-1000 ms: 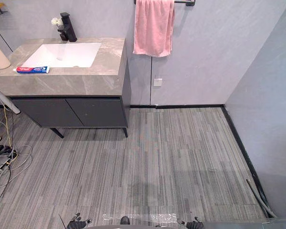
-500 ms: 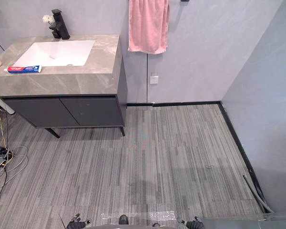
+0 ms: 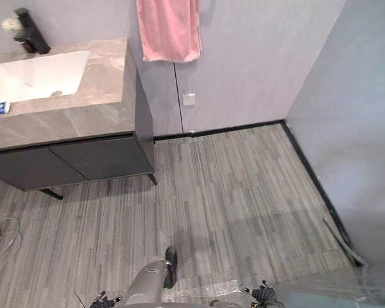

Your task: Organize washtable

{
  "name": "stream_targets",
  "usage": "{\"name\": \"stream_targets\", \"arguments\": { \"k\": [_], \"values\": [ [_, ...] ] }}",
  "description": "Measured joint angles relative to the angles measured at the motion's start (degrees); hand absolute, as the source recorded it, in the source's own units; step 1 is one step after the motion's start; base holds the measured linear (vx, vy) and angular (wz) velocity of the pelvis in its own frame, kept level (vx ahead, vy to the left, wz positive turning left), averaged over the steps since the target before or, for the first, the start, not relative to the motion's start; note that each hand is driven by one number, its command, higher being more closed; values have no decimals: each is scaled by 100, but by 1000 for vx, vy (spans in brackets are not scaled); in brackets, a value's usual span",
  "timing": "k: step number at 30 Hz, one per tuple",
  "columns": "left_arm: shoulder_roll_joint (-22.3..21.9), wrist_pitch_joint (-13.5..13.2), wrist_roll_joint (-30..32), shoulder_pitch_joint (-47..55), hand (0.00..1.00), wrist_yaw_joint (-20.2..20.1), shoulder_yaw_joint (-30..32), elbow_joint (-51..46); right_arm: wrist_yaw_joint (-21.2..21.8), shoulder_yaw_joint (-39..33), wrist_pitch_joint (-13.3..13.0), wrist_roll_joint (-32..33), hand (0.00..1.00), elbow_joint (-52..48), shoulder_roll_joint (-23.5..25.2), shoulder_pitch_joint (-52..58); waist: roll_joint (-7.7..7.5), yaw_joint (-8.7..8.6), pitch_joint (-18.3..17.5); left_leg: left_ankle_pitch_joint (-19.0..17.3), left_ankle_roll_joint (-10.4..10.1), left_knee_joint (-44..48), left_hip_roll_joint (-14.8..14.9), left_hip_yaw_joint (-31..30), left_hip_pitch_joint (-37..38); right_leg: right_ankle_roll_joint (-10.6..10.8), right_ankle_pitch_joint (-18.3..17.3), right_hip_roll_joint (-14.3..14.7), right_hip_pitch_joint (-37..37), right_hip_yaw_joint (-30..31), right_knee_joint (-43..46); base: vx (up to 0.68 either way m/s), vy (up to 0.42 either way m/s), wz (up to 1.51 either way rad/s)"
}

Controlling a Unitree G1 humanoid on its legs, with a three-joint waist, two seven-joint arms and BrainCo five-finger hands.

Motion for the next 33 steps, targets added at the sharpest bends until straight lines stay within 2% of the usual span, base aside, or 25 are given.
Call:
{"name": "stream_targets", "arguments": {
  "k": [1, 3, 4, 5, 6, 7, 8, 9, 10, 11, 12, 15, 16, 17, 19, 21, 22, 23, 24, 25, 26, 28, 30, 31, 33],
  "values": [
    [57, -11, 2, 18, 0, -1, 5, -46, 12, -4, 2, -8, 0, -4, 34, 64, -122, 68, -109, -235, 306, 435, -144, 79, -126, 82, -222, -182, -32, 41, 314, 537, 249, -41],
    [136, -11, 3, -82, 0, -2, 3, -57, 84, -62, -11, -135, 0, -66, 126, 67, -293, 105, -178, -741, 474, 817, -291, 285, -78, 365, -416, -397, -624, 87, 1838, 597, 236, -31],
    [165, -13, 3, -84, 0, -3, -9, -71, 89, -112, -12, -158, 0, -73, 170, 42, -338, 96, -176, -856, 589, 866, -347, 351, 103, 628, -334, -462, -854, 90, 2655, 622, 250, -11],
    [203, -4, 1, -87, 0, -3, -54, -101, 90, -133, -20, -160, 0, -133, 217, 39, -375, 65, -172, -1015, 701, 906, -399, 411, 397, 1230, -134, -516, -1181, 89, 3768, 510, 195, -3],
    [219, -5, -2, -107, 0, -1, -127, -127, 93, -129, -23, -165, 0, -155, 237, 33, -382, 49, -168, -1081, 729, 906, -405, 426, 542, 1429, -72, -536, -1353, 82, 4292, 480, 156, -7],
    [228, -1, 11, -168, 0, 3, -197, -158, 93, -110, -29, -184, 0, -227, 281, -4, -365, 58, -154, -1171, 743, 848, -394, 425, 797, 1433, -60, -537, -1647, -33, 4961, 420, 115, -17],
    [229, -4, 6, -247, 0, -4, -266, -173, 94, -59, -33, -182, 0, -337, 351, -60, -325, 70, -127, -1208, 751, 681, -363, 435, 1140, 1328, -90, -596, -1965, -336, 5487, 453, 91, -22],
    [224, -13, 7, -341, 0, -7, -389, -205, 102, 37, -33, -189, 0, -484, 399, -105, -279, 64, -109, -1212, 745, 414, -304, 476, 1512, 1013, -136, -686, -2216, -689, 5530, 334, 41, -22],
    [212, -19, 9, -363, 0, -8, -462, -256, 95, 100, -40, -167, 0, -563, 384, -125, -237, 67, -96, -1217, 734, 270, -259, 510, 1689, 876, -192, -729, -2285, -870, 5354, 299, -3, -25],
    [189, -30, 13, -424, 0, -29, -603, -300, 72, 178, -52, -127, 0, -684, 384, -167, -123, 63, -39, -1218, 711, 47, -154, 560, 2039, 739, -272, -801, -2303, -1225, 4667, 266, -47, -26],
    [147, -35, 15, -486, 0, -77, -722, -303, 58, 281, -52, -82, 0, -837, 411, -156, -39, 42, -67, -1277, 594, -52, -31, 563, 2198, 740, -267, -807, -2442, -1354, 3901, 262, -74, -25],
    [77, -43, 38, -660, 0, -109, -1104, -281, 26, 444, -54, 250, 0, -1238, 503, -176, -21, -48, -75, -1512, 370, -87, 190, 465, 2323, 808, 45, -927, -2865, -1255, 2550, 244, -172, -5],
    [56, -48, 81, -723, 0, -114, -1260, -259, -48, 520, -54, 360, 0, -1516, 561, -83, -13, -86, -67, -1660, 195, -31, 348, 399, 2425, 799, 518, -988, -2999, -1056, 1649, 276, -267, 11],
    [68, -50, 101, -728, 0, -111, -1284, -252, -58, 562, -52, 374, 0, -1592, 567, -39, -36, -97, -73, -1731, 106, -17, 377, 360, 2506, 811, 685, -980, -2974, -953, 1367, 312, -297, 17],
    [167, -55, 125, -675, 0, -83, -1335, -239, -69, 860, -38, 380, 0, -1984, 569, 113, -187, -224, -104, -2075, -205, -21, 500, 147, 2902, 896, 978, -1002, -2966, -457, 1214, 391, -435, 41],
    [161, -55, 125, -610, 0, -53, -1463, -227, -72, 1134, -48, 478, 0, -2277, 451, 149, -63, -374, -233, -2163, -369, -109, 820, -167, 3103, 913, 1408, -672, -3074, -406, 2008, 480, -543, 82],
    [109, -63, 122, -598, 0, -26, -1497, -240, -89, 1235, -68, 513, 0, -2427, 406, 151, 57, -365, -269, -2055, -282, 155, 975, -476, 3027, 807, 1245, -533, -3078, -565, 2281, 551, -597, 78],
    [-1, -72, 111, -608, 0, 14, -1485, -337, -104, 1386, -80, 522, 0, -2540, 290, 30, 188, -314, -285, -1684, -40, 1037, 1149, -867, 2500, 611, 1121, -368, -3032, -729, 2343, 469, -474, 42],
    [-17, -73, 88, -606, 0, 41, -1481, -422, -115, 1438, -86, 535, 0, -2648, 259, -26, 226, -263, -268, -1369, -16, 1527, 1210, -952, 2190, 512, 1061, -334, -2955, -797, 2317, 353, -390, 22],
    [-24, -50, 27, -611, 0, 60, -1478, -562, -162, 1533, -97, 554, 0, -2855, 234, -51, 269, -200, -239, -752, 34, 2185, 1374, -916, 1820, 370, 1011, -239, -2757, -926, 2206, 361, -336, 28],
    [-24, -52, -60, -545, 0, 171, -1478, -827, -208, 1638, -134, 580, 0, -3066, 240, -74, 228, -166, -196, -429, 113, 2898, 1648, -680, 1548, 202, 974, -113, -2346, -1092, 1939, 546, -492, 34],
    [-23, -45, -163, -512, 0, 331, -1481, -1383, -279, 1686, -211, 580, 0, -3516, 285, -62, 165, -60, -145, -567, 266, 3579, 1919, 42, 1360, 75, 987, -25, -1603, -1260, 1422, 485, -422, 39],
    [-139, -121, -213, -506, 0, 666, -1466, -2455, -405, 1638, -383, 575, 0, -4415, 238, 87, 58, -67, -114, -638, 179, 3393, 1891, 664, 1005, 16, 1025, -23, -1014, -1658, 856, 384, -323, 72],
    [-185, -176, -208, -531, 0, 776, -1452, -2841, -449, 1602, -435, 572, 0, -4673, 203, 88, 64, -66, -117, -731, 98, 3125, 1819, 803, 849, 15, 1024, -3, -912, -1759, 723, 270, -182, 69],
    [-346, -221, -113, -594, 0, 1139, -1219, -3831, -521, 1463, -517, 557, 0, -5156, 150, 63, 60, -61, -98, -824, 31, 2001, 1331, 881, 585, -25, 998, 10, -615, -2001, 362, 238, -86, 63]
  ]
}}
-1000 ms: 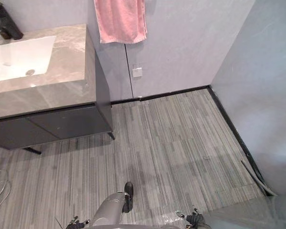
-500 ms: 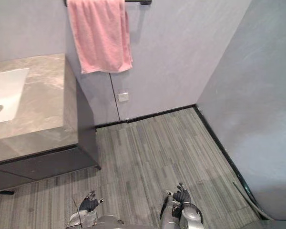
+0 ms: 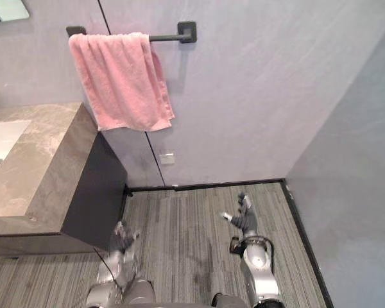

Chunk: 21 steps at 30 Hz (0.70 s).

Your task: Organize washtable

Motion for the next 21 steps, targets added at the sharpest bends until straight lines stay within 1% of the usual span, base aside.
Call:
{"name": "stream_targets", "arguments": {
  "k": [1, 2, 3, 4, 5, 6, 7, 8, 9, 10, 11, 12, 13, 14, 15, 16, 17, 18, 19, 20, 21],
  "values": [
    [-22, -1, 49, -11, 0, 120, 58, -250, -39, -17, 0, -10, 0, -59, 1, -8, -10, 3, 21, 15, -21, -368, -144, -16, -6, -3, -4, -1, 123, -72, -95, 238, -10, 59],
    [-51, 4, 200, 11, 0, 323, 189, -693, -55, -26, -1, -33, 0, -151, 4, -13, -24, 15, 57, 66, -85, -1038, -391, -76, -1, -8, -32, -5, 349, -182, -227, 232, 38, 44],
    [-70, 8, 386, 46, 0, 525, 289, -1077, -73, -20, -14, -37, 0, -240, 14, -23, -34, 35, 64, 158, -165, -1570, -569, -181, -13, 45, -115, -16, 474, -241, -289, 278, 91, 41],
    [-140, 12, 666, 60, 0, 783, 441, -1621, -147, -14, -35, -34, 0, -418, 29, -23, -28, 102, 78, 289, -293, -2241, -701, -361, -37, 153, -221, -1, 583, -278, -316, 234, 118, 19],
    [-157, 14, 794, 56, 0, 905, 501, -1880, -171, -14, -71, -34, 0, -462, 48, -30, -4, 155, 76, 511, -271, -2443, -742, -426, -51, 198, -270, -4, 638, -267, -319, 206, 129, 4],
    [-164, 26, 1138, 64, 0, 1126, 558, -2292, -184, 11, -137, -31, 0, -531, 93, -33, -4, 194, 56, 839, -213, -2500, -793, -457, -15, 278, -330, -33, 717, -228, -338, 306, 188, 6],
    [-151, 26, 1524, 58, 0, 1365, 680, -2860, -201, 112, -218, -28, 0, -651, 138, -60, -119, 197, 48, 1099, 11, -2475, -919, -442, -35, 410, -407, -126, 773, -240, -362, 397, 217, 11],
    [-150, 35, 1898, 38, 0, 1594, 794, -3388, -204, 233, -256, -25, 0, -739, 200, -155, -236, 184, 45, 1010, 227, -2238, -988, -386, -141, 465, -418, -241, 738, -205, -353, 412, 211, 14],
    [-150, 48, 2089, 32, 0, 1694, 825, -3625, -190, 301, -259, -22, 0, -797, 209, -202, -268, 196, 58, 956, 344, -2052, -996, -331, -206, 496, -400, -286, 740, -157, -347, 352, 188, -5],
    [-163, 50, 2394, 32, 0, 1836, 868, -4033, -156, 438, -267, -21, 0, -940, 250, -247, -297, 275, 51, 681, 442, -1650, -1006, -255, -315, 517, -399, -379, 743, -5, -282, 345, 211, -17],
    [-163, 53, 2641, 19, 0, 1967, 867, -4346, -147, 543, -293, -21, 0, -1093, 307, -251, -305, 340, 46, 388, 503, -1332, -1024, -191, -348, 581, -439, -474, 751, 83, -115, 340, 218, -15],
    [-169, 60, 2837, 23, 0, 2078, 868, -4481, -126, 592, -350, -19, 0, -1103, 338, -269, -305, 340, 46, 244, 521, -1213, -1040, -186, -340, 630, -469, -518, 733, 95, 46, 270, 169, -4],
    [-169, 67, 3078, 23, 0, 2216, 866, -4633, -90, 644, -413, -11, 0, -1102, 384, -260, -308, 337, 44, 47, 549, -1086, -1085, -193, -289, 736, -534, -597, 644, 122, 482, 253, 164, 10],
    [-165, 98, 3410, 28, 0, 2403, 867, -4719, -11, 673, -430, 35, 0, -1095, 427, -196, -306, 325, 45, -161, 597, -1004, -1141, -203, -135, 847, -587, -780, 361, 236, 1443, 375, 249, 16],
    [-147, 145, 3588, 43, 0, 2523, 864, -4759, 27, 688, -430, 42, 0, -1050, 496, -121, -332, 315, 30, -330, 642, -1010, -1219, -222, 75, 1135, -409, -1009, -78, 398, 2635, 374, 242, 18],
    [-138, 209, 3628, 77, 0, 2573, 863, -4845, 54, 715, -429, 54, 0, -1019, 548, -80, -356, 299, 14, -447, 691, -1019, -1249, -231, 235, 1232, -238, -1132, -413, 520, 3448, 396, 209, 15],
    [-104, 248, 3647, 137, 0, 2661, 859, -4947, 80, 785, -429, 93, 0, -997, 591, -45, -359, 289, 13, -594, 802, -1087, -1267, -271, 495, 1080, -332, -1197, -752, 533, 4179, 276, 109, 11],
    [-101, 258, 3661, 172, 0, 2683, 852, -4977, 82, 815, -429, 98, 0, -986, 607, -30, -357, 281, 14, -624, 823, -1174, -1285, -301, 646, 955, -405, -1196, -886, 510, 4381, 346, 123, 10],
    [-103, 275, 3661, 236, 0, 2710, 811, -5009, 86, 874, -429, 124, 0, -971, 614, -24, -312, 246, 27, -625, 824, -1366, -1313, -324, 884, 804, -495, -1184, -1071, 452, 4429, 327, 88, 26],
    [-101, 271, 3650, 364, 0, 2653, 682, -5099, 96, 945, -431, 143, 0, -983, 606, -25, -344, 126, -22, -585, 776, -1542, -1306, -375, 1120, 705, -576, -1113, -1227, 307, 4170, 380, 68, 35],
    [-89, 253, 3602, 435, 0, 2542, 506, -5106, 98, 953, -430, 145, 0, -985, 602, -18, -336, 105, -60, -566, 741, -1671, -1309, -405, 1308, 591, -644, -1026, -1388, 130, 3790, 368, 14, 40]
  ]
}}
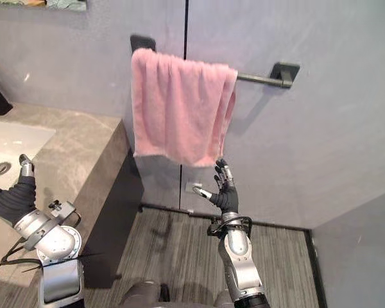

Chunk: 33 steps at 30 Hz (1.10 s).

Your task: Organize washtable

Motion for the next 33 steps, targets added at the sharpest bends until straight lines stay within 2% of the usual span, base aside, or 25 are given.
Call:
{"name": "stream_targets", "arguments": {
  "k": [2, 3, 4, 5, 6, 8, 10, 12, 13, 14, 15, 16, 18, 19, 20, 21, 22, 24, 25, 29, 33],
  "values": [
    [-7, -67, -248, 78, 0, -318, -156, 18, -1, -14, 0, 6, 0, -14, -17, -3, 10, -106, -55, 18, -69, -176, 3, -54, 192, -74, 10, 221, -165, -146, -1048, 294, -18, 34],
    [35, -82, -698, 106, 0, -650, -227, 88, -3, -30, 18, 7, 0, -15, -22, 4, 19, -163, -79, 26, -159, -257, -13, -70, 299, -48, 133, 434, -196, -48, -1925, 231, -31, 34],
    [63, -85, -869, 102, 0, -778, -268, 172, -2, -32, 39, 9, 0, -16, -26, 8, 5, -184, -88, 11, -196, -265, -31, -74, 340, -70, 305, 542, -195, 81, -2309, 352, -87, 38],
    [148, -76, -1122, 104, 0, -948, -343, 378, 1, -31, 77, 14, 0, -15, -26, 35, -58, -245, -127, -46, -293, -225, -106, -110, 416, -161, 790, 699, -176, 440, -2823, 302, -108, 47],
    [259, -54, -1422, 92, 0, -1177, -444, 629, 1, -35, 96, 12, 0, -13, -44, 108, -186, -276, -221, -135, -423, -189, -200, -226, 496, -312, 1352, 743, -119, 786, -2974, 357, -164, 38],
    [183, 33, -1787, 140, 0, -1474, -606, 900, 8, -55, 204, 13, 0, -45, -175, 194, 79, -238, -267, -161, -480, -225, -23, -269, 567, -374, 1404, 916, 76, 750, -3121, 236, -120, 14],
    [106, 75, -2092, 133, 0, -1832, -701, 969, 13, -69, 241, 29, 0, -90, -228, 246, 247, -258, -275, -192, -542, -203, 129, -330, 609, -435, 1353, 1065, 296, 629, -3411, 217, -129, 15],
    [101, 99, -2303, 96, 0, -2094, -800, 971, 42, -43, 283, 72, 0, -103, -221, 256, 273, -248, -248, -227, -607, 275, 268, -379, 540, -516, 1244, 1174, 432, 590, -3408, 149, -113, 6],
    [98, 175, -2479, 100, 0, -2213, -809, 993, 135, 4, 334, 122, 0, -158, -224, 273, 282, -246, -235, -209, -649, 892, 371, -404, 357, -572, 1175, 1228, 578, 591, -3392, 113, -69, -3],
    [112, 212, -2604, 89, 0, -2300, -806, 1116, 191, 56, 353, 123, 0, -259, -232, 270, 273, -224, -229, -239, -705, 1454, 463, -470, 120, -625, 1111, 1216, 709, 609, -3426, 91, -48, -7],
    [136, 226, -2692, 93, 0, -2324, -822, 1204, 238, 64, 354, 123, 0, -337, -211, 251, 264, -223, -237, -262, -663, 1471, 566, -480, 43, -647, 1078, 1213, 758, 635, -3437, 57, -15, -11],
    [139, 270, -2769, 84, 0, -2393, -826, 1279, 260, 76, 354, 128, 0, -408, -205, 193, 249, -224, -258, -278, -635, 1266, 717, -519, -50, -670, 1010, 1195, 739, 682, -3434, 18, -6, -14],
    [137, 338, -2878, 82, 0, -2437, -837, 1377, 261, 96, 363, 248, 0, -424, -210, 156, 258, -245, -264, -231, -630, 540, 808, -644, -84, -612, 980, 1129, 701, 738, -3415, 2, 77, -11],
    [128, 372, -2889, 88, 0, -2435, -838, 1418, 260, 97, 390, 263, 0, -421, -228, 165, 321, -246, -306, -111, -696, 109, 822, -802, -70, -541, 977, 1122, 625, 770, -3404, -21, 196, -16],
    [119, 400, -2900, 90, 0, -2434, -837, 1430, 265, 96, 417, 283, 0, -410, -256, 166, 405, -247, -355, 207, -866, -197, 848, -863, -63, -418, 964, 1147, 559, 819, -3410, 8, 233, -30],
    [159, 426, -2925, 91, 0, -2432, -864, 1438, 277, 127, 434, 293, 0, -305, -220, 176, 367, -243, -408, 292, -1019, -374, 787, -784, 5, -302, 1054, 1088, 623, 922, -3557, 47, 225, -25],
    [184, 428, -2926, 81, 0, -2426, -858, 1447, 285, 162, 439, 294, 0, -282, -212, 194, 335, -248, -435, 342, -1031, -470, 733, -760, 0, -253, 1152, 1025, 692, 919, -3714, 91, 214, -11],
    [275, 453, -2925, 53, 0, -2479, -964, 1453, 389, 223, 438, 301, 0, -275, -209, 202, 196, -265, -584, 533, -948, -753, 460, -695, 98, -91, 1446, 805, 818, 909, -4129, 116, 186, 10],
    [306, 464, -2925, 40, 0, -2523, -1014, 1466, 393, 224, 441, 303, 0, -272, -202, 202, 181, -265, -591, 572, -919, -814, 382, -705, 136, -54, 1480, 764, 868, 896, -4208, 116, 144, 20],
    [417, 581, -3031, 27, 0, -2848, -1111, 1469, 435, 231, 473, 336, 0, -233, -165, 144, 230, -258, -648, 693, -812, -1204, 98, -690, 419, 29, 1531, 512, 1082, 867, -4409, 72, 98, 10],
    [623, 711, -3151, -105, 0, -3065, -1143, 1713, 497, 223, 600, 349, 0, -26, -127, -36, 215, -280, -773, 808, -830, -1504, 73, -624, 550, 74, 1562, 501, 1088, 875, -4510, 20, 4, -7]
  ]
}}
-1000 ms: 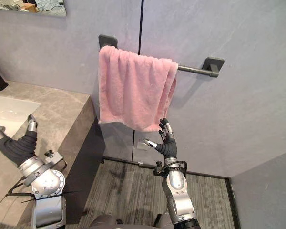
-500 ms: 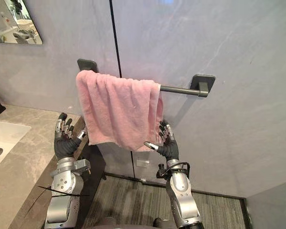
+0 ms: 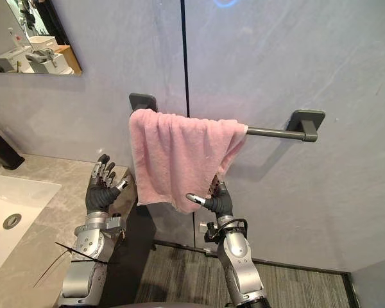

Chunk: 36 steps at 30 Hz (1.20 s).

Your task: Organize washtable

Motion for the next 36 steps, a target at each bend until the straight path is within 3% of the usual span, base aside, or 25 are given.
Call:
{"name": "stream_targets", "arguments": {
  "k": [7, 11, 12, 13, 27, 36],
  "values": [
    [208, 203, -628, -286, 0, -449, -402, 455, -6, -17, 107, 152, 0, 41, -66, -149, -3, -91, -55, 226, -64, -369, -2, -29, 32, -39, 152, 35, -1, -60, -274, -12, -19, 1],
    [227, 234, -691, -782, 0, -493, -606, 630, -13, -8, 113, 153, 0, 185, -69, -384, -1, -161, -53, 384, -70, -552, -14, -82, -52, -46, 224, 39, -76, -160, -357, -39, -24, 11],
    [223, 233, -676, -904, 100, -488, -653, 647, -15, 1, 113, 153, 0, 185, -70, -429, 6, -159, -50, 400, -71, -556, -16, -82, -100, -54, 253, 49, -129, -153, -379, -55, -20, 3],
    [210, 218, -674, -981, 100, -477, -654, 683, -16, 10, 113, 153, 100, 184, -69, -464, 15, -160, -50, 417, -70, -557, -19, -82, -154, -55, 272, 57, -178, -152, -383, -45, -18, -1],
    [-53, 204, 23, -1551, 100, -76, -750, 983, -136, 246, 96, 208, 100, 179, -62, -619, 29, -289, -32, 666, -49, -938, -76, -78, -186, -30, 370, 34, -335, -167, -471, -11, -3, 1],
    [-293, 200, 25, -1665, 100, -3, -693, 974, -240, -582, 104, 87, 100, 136, -82, -1118, 43, -299, -12, 668, -49, -1023, -81, -76, 45, -17, 359, 32, -139, -167, -475, -30, -5, 0]
  ]
}}
